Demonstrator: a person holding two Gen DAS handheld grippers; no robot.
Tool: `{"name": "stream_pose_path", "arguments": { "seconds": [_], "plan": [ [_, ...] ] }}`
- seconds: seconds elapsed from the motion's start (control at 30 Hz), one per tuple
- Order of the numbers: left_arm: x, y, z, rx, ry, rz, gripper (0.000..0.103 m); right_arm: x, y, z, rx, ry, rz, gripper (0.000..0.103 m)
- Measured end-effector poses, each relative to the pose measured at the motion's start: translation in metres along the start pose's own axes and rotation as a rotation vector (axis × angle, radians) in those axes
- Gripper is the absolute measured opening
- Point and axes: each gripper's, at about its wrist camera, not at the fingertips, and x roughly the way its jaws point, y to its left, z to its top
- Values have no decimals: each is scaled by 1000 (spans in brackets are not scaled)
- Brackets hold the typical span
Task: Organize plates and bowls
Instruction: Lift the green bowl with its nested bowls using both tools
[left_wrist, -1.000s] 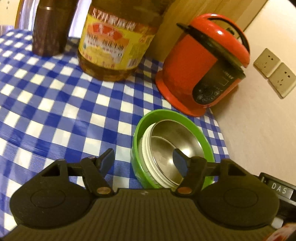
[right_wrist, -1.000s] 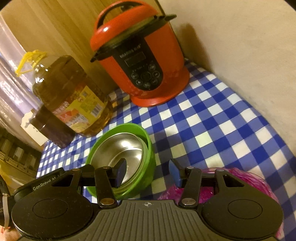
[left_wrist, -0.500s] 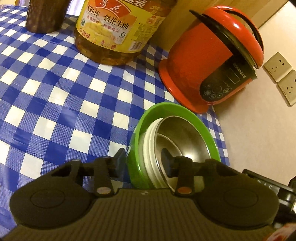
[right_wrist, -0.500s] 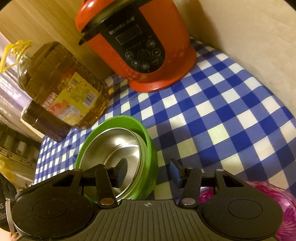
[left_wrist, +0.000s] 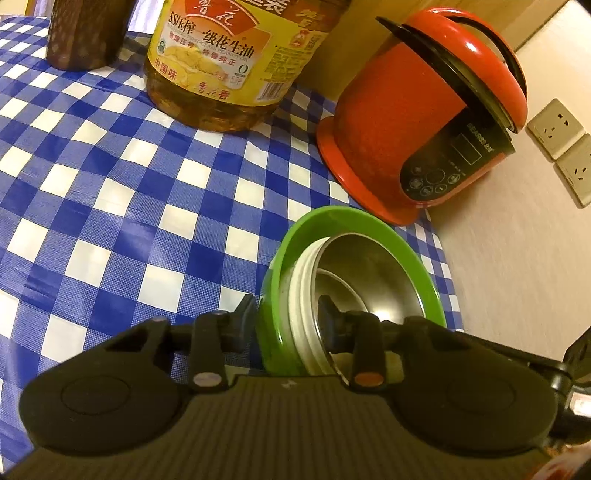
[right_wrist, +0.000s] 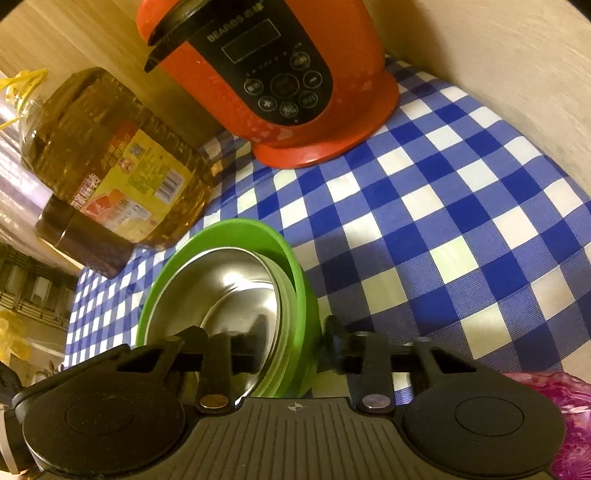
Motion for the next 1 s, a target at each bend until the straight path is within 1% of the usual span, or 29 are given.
{"name": "stream_pose_path", "arguments": {
  "seconds": [0.3, 0.47, 0.57, 0.77, 1.0],
  "plan": [
    [-1, 1, 0, 0, -2, 4, 32, 7, -3, 0, 16, -3, 3, 32],
    [-4, 1, -2, 0, -1, 11, 32, 12, 3, -4, -24, -4, -23, 30],
    [-8, 3, -5, 3, 3, 20, 32, 12, 4, -7, -15, -3, -28, 29],
    [-25, 12, -13, -16, 7, 34, 32, 10, 13, -17, -36, 9, -18, 28],
    [-58, 26, -22, -57, -18, 51, 31, 2, 36, -31, -75, 27, -3, 27]
  ]
}}
